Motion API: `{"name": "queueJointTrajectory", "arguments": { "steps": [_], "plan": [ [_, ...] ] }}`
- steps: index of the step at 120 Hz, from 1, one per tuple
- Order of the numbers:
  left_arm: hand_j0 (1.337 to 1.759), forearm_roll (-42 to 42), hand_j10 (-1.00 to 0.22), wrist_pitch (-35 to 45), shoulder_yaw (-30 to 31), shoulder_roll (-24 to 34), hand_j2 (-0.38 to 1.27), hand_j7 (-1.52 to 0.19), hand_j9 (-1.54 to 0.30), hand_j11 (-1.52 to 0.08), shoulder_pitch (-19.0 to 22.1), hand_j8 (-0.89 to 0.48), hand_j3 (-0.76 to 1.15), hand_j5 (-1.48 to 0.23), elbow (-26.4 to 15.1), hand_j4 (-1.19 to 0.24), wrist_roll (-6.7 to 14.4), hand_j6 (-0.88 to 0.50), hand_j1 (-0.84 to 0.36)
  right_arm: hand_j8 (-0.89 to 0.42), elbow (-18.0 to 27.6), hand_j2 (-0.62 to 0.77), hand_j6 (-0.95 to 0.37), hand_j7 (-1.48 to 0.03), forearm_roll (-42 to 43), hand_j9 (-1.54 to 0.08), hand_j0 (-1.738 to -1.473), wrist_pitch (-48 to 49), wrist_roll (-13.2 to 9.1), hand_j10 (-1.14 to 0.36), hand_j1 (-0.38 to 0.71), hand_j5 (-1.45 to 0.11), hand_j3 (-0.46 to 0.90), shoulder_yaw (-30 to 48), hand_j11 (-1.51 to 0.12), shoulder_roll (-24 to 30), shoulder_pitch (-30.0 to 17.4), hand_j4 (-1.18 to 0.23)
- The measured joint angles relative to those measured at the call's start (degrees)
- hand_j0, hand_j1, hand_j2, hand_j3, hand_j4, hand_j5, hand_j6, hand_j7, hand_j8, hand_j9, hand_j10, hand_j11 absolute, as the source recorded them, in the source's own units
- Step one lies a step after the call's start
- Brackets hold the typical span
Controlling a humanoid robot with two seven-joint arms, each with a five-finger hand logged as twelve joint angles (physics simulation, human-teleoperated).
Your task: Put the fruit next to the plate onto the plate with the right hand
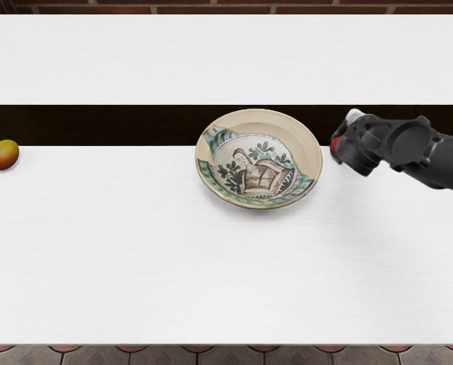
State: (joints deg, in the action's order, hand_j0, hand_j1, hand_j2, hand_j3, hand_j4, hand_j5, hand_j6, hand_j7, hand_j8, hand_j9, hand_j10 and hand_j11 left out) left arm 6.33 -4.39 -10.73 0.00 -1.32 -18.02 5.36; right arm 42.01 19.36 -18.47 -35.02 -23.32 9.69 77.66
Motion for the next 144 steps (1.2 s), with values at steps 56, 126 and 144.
{"name": "queueJointTrajectory", "arguments": {
  "steps": [56,126,144],
  "plan": [
    [1.658,0.0,-0.01,0.0,0.0,0.0,0.00,-0.01,-0.01,-0.01,0.0,-0.01,0.00,-0.01,0.0,-0.01,0.0,-0.01,0.34,-0.42,-1.7,0.28,-0.45,-0.98,-1.1,-1.03,-1.654,20.5,0.0,-0.72,0.24,-1.03,0.00,38.6,-1.04,11.8,-8.1,-0.73],
    [1.658,0.0,-0.01,0.0,0.0,0.0,0.00,-0.01,-0.01,-0.01,0.0,-0.01,0.00,-0.01,0.0,-0.01,0.0,-0.01,0.34,-0.36,1.0,0.35,-0.39,-0.99,-4.2,-1.05,-1.658,31.6,0.0,-0.73,0.31,-1.06,0.00,48.1,-1.06,7.4,-10.4,-0.73],
    [1.658,0.0,-0.01,0.0,0.0,0.0,0.00,-0.01,-0.01,-0.01,0.0,-0.01,0.00,-0.01,0.0,-0.01,0.0,-0.01,0.34,-0.32,1.0,0.26,-0.36,-0.85,-4.1,-0.90,-1.658,31.4,0.0,-0.62,0.22,-0.90,0.00,47.6,-0.90,6.5,-10.6,-0.62]
  ]
}}
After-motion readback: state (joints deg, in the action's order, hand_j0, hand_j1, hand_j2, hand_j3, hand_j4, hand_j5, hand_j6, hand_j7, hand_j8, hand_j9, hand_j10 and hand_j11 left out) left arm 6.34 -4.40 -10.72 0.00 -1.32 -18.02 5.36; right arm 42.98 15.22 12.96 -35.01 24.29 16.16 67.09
